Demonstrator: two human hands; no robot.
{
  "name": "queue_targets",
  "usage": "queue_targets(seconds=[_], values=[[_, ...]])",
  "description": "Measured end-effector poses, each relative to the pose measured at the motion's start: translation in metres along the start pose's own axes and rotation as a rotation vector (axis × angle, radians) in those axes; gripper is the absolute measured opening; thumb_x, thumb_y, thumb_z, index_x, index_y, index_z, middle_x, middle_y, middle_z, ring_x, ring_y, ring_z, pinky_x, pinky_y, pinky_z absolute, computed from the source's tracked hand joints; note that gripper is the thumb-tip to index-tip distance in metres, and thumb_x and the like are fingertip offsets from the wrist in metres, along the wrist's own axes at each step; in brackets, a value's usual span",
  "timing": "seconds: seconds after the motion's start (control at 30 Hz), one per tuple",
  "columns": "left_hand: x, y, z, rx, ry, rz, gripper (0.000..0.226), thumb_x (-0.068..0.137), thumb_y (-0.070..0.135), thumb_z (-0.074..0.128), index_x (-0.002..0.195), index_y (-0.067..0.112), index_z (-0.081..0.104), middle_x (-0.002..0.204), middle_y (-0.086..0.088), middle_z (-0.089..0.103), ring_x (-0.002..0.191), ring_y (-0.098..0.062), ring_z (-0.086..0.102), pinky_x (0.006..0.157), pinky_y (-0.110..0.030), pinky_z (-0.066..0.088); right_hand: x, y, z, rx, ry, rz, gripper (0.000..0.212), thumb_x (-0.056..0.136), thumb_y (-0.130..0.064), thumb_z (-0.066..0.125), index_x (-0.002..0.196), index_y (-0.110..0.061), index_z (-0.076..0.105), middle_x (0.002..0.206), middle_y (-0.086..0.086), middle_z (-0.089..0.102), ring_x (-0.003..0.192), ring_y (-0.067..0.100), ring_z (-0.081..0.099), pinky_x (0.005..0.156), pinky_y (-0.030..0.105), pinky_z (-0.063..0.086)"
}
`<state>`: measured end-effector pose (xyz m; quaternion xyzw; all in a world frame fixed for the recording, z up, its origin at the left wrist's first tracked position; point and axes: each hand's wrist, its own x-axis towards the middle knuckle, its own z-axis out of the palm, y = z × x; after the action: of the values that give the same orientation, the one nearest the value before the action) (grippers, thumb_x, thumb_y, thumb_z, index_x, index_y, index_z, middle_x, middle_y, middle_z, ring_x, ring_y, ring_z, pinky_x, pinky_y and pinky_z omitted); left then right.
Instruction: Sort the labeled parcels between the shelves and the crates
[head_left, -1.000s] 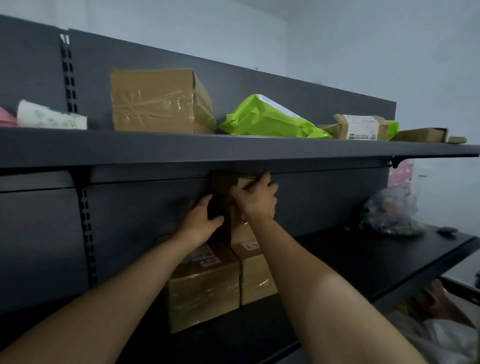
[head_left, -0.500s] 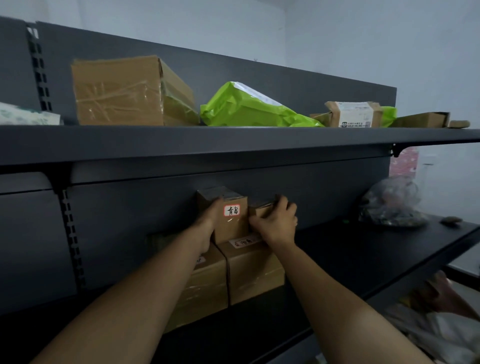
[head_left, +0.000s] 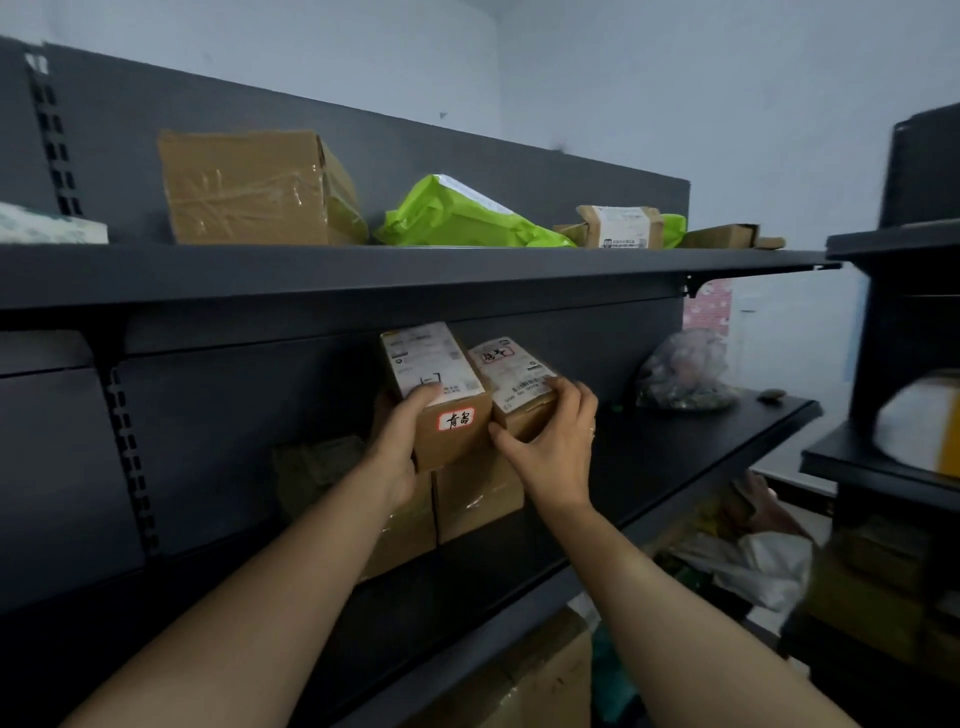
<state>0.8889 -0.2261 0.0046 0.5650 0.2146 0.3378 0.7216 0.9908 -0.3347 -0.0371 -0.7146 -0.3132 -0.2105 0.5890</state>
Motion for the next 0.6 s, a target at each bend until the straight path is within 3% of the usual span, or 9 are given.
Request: queue_targets(seconds=[0.07,0.13,0.27,0.33,0.4,0.47,0.53,0.6], values=[[-0.022,-0.003,0.004,-0.021,-0.08,0.011,0.045,0.08,0.029,0.068,0.123,0.024,0.056,0.099,-0.004,0.071,0.089,-0.021,0.067,0.072,-0.034,0.052,-0.022,-0.005,-0.021,0.01,0.063,0.014,0.079,0.07,-0.031,0.083,0.132,-0.013,0.039,0.14,0.007,0.027,0.13,0.025,0.033,0.104,0.029,0.032],[-0.045,-0.01,0.005,-0.061,-0.152,0.024,0.047,0.08,0.021,0.068,0.124,0.026,0.055,0.098,-0.003,0.072,0.086,-0.021,0.069,0.066,-0.032,0.053,-0.049,-0.01,-0.045,0.057,0.117,0.043,0.072,0.072,-0.028,0.082,0.129,-0.012,0.04,0.135,0.005,0.028,0.125,0.018,0.035,0.104,0.025,0.031],[-0.095,-0.035,0.002,-0.08,-0.324,-0.105,0.033,0.081,0.013,0.065,0.108,0.031,0.06,0.087,0.002,0.074,0.084,-0.019,0.069,0.066,-0.034,0.054,-0.103,-0.022,-0.093,0.167,0.195,0.162,0.024,0.091,-0.035,0.062,0.108,-0.022,0.049,0.122,0.003,0.038,0.103,0.007,0.044,0.095,0.024,0.035],[-0.12,-0.055,0.001,-0.038,-0.402,-0.184,0.037,0.081,0.017,0.065,0.115,0.032,0.058,0.094,0.003,0.073,0.087,-0.018,0.067,0.068,-0.034,0.052,-0.123,-0.019,-0.117,0.183,0.284,0.267,0.012,0.093,-0.038,0.057,0.09,-0.027,0.052,0.112,0.006,0.048,0.094,0.01,0.05,0.087,0.029,0.039],[-0.144,-0.076,0.004,0.001,-0.464,-0.21,0.05,0.078,0.018,0.066,0.122,0.038,0.051,0.101,0.005,0.071,0.082,-0.015,0.069,0.067,-0.033,0.052,-0.141,-0.015,-0.144,0.198,0.334,0.372,0.017,0.082,-0.04,0.062,0.087,-0.028,0.051,0.103,0.008,0.054,0.091,0.02,0.056,0.08,0.037,0.046],[-0.165,-0.098,0.009,0.023,-0.552,-0.267,0.059,0.071,0.021,0.067,0.124,0.04,0.05,0.1,0.004,0.072,0.078,-0.016,0.07,0.072,-0.036,0.053,-0.16,-0.009,-0.173,0.265,0.285,0.49,0.041,0.077,-0.03,0.068,0.112,-0.024,0.048,0.109,0.008,0.056,0.098,0.026,0.059,0.082,0.043,0.053],[-0.185,-0.118,0.017,0.055,-0.614,-0.366,0.057,0.075,0.021,0.062,0.129,0.034,0.048,0.102,0.001,0.071,0.085,-0.02,0.066,0.081,-0.041,0.047,-0.179,0.002,-0.204,0.376,0.217,0.639,0.077,0.077,-0.018,0.072,0.141,-0.024,0.031,0.124,0.012,0.054,0.107,0.03,0.061,0.087,0.044,0.055],[-0.203,-0.138,0.026,0.058,-0.655,-0.44,0.051,0.083,0.017,0.055,0.133,0.028,0.047,0.101,-0.002,0.07,0.087,-0.021,0.064,0.079,-0.04,0.046,-0.201,0.014,-0.233,0.422,0.154,0.783,0.083,0.077,-0.011,0.074,0.146,-0.016,0.027,0.131,0.015,0.054,0.108,0.032,0.063,0.085,0.042,0.056]])
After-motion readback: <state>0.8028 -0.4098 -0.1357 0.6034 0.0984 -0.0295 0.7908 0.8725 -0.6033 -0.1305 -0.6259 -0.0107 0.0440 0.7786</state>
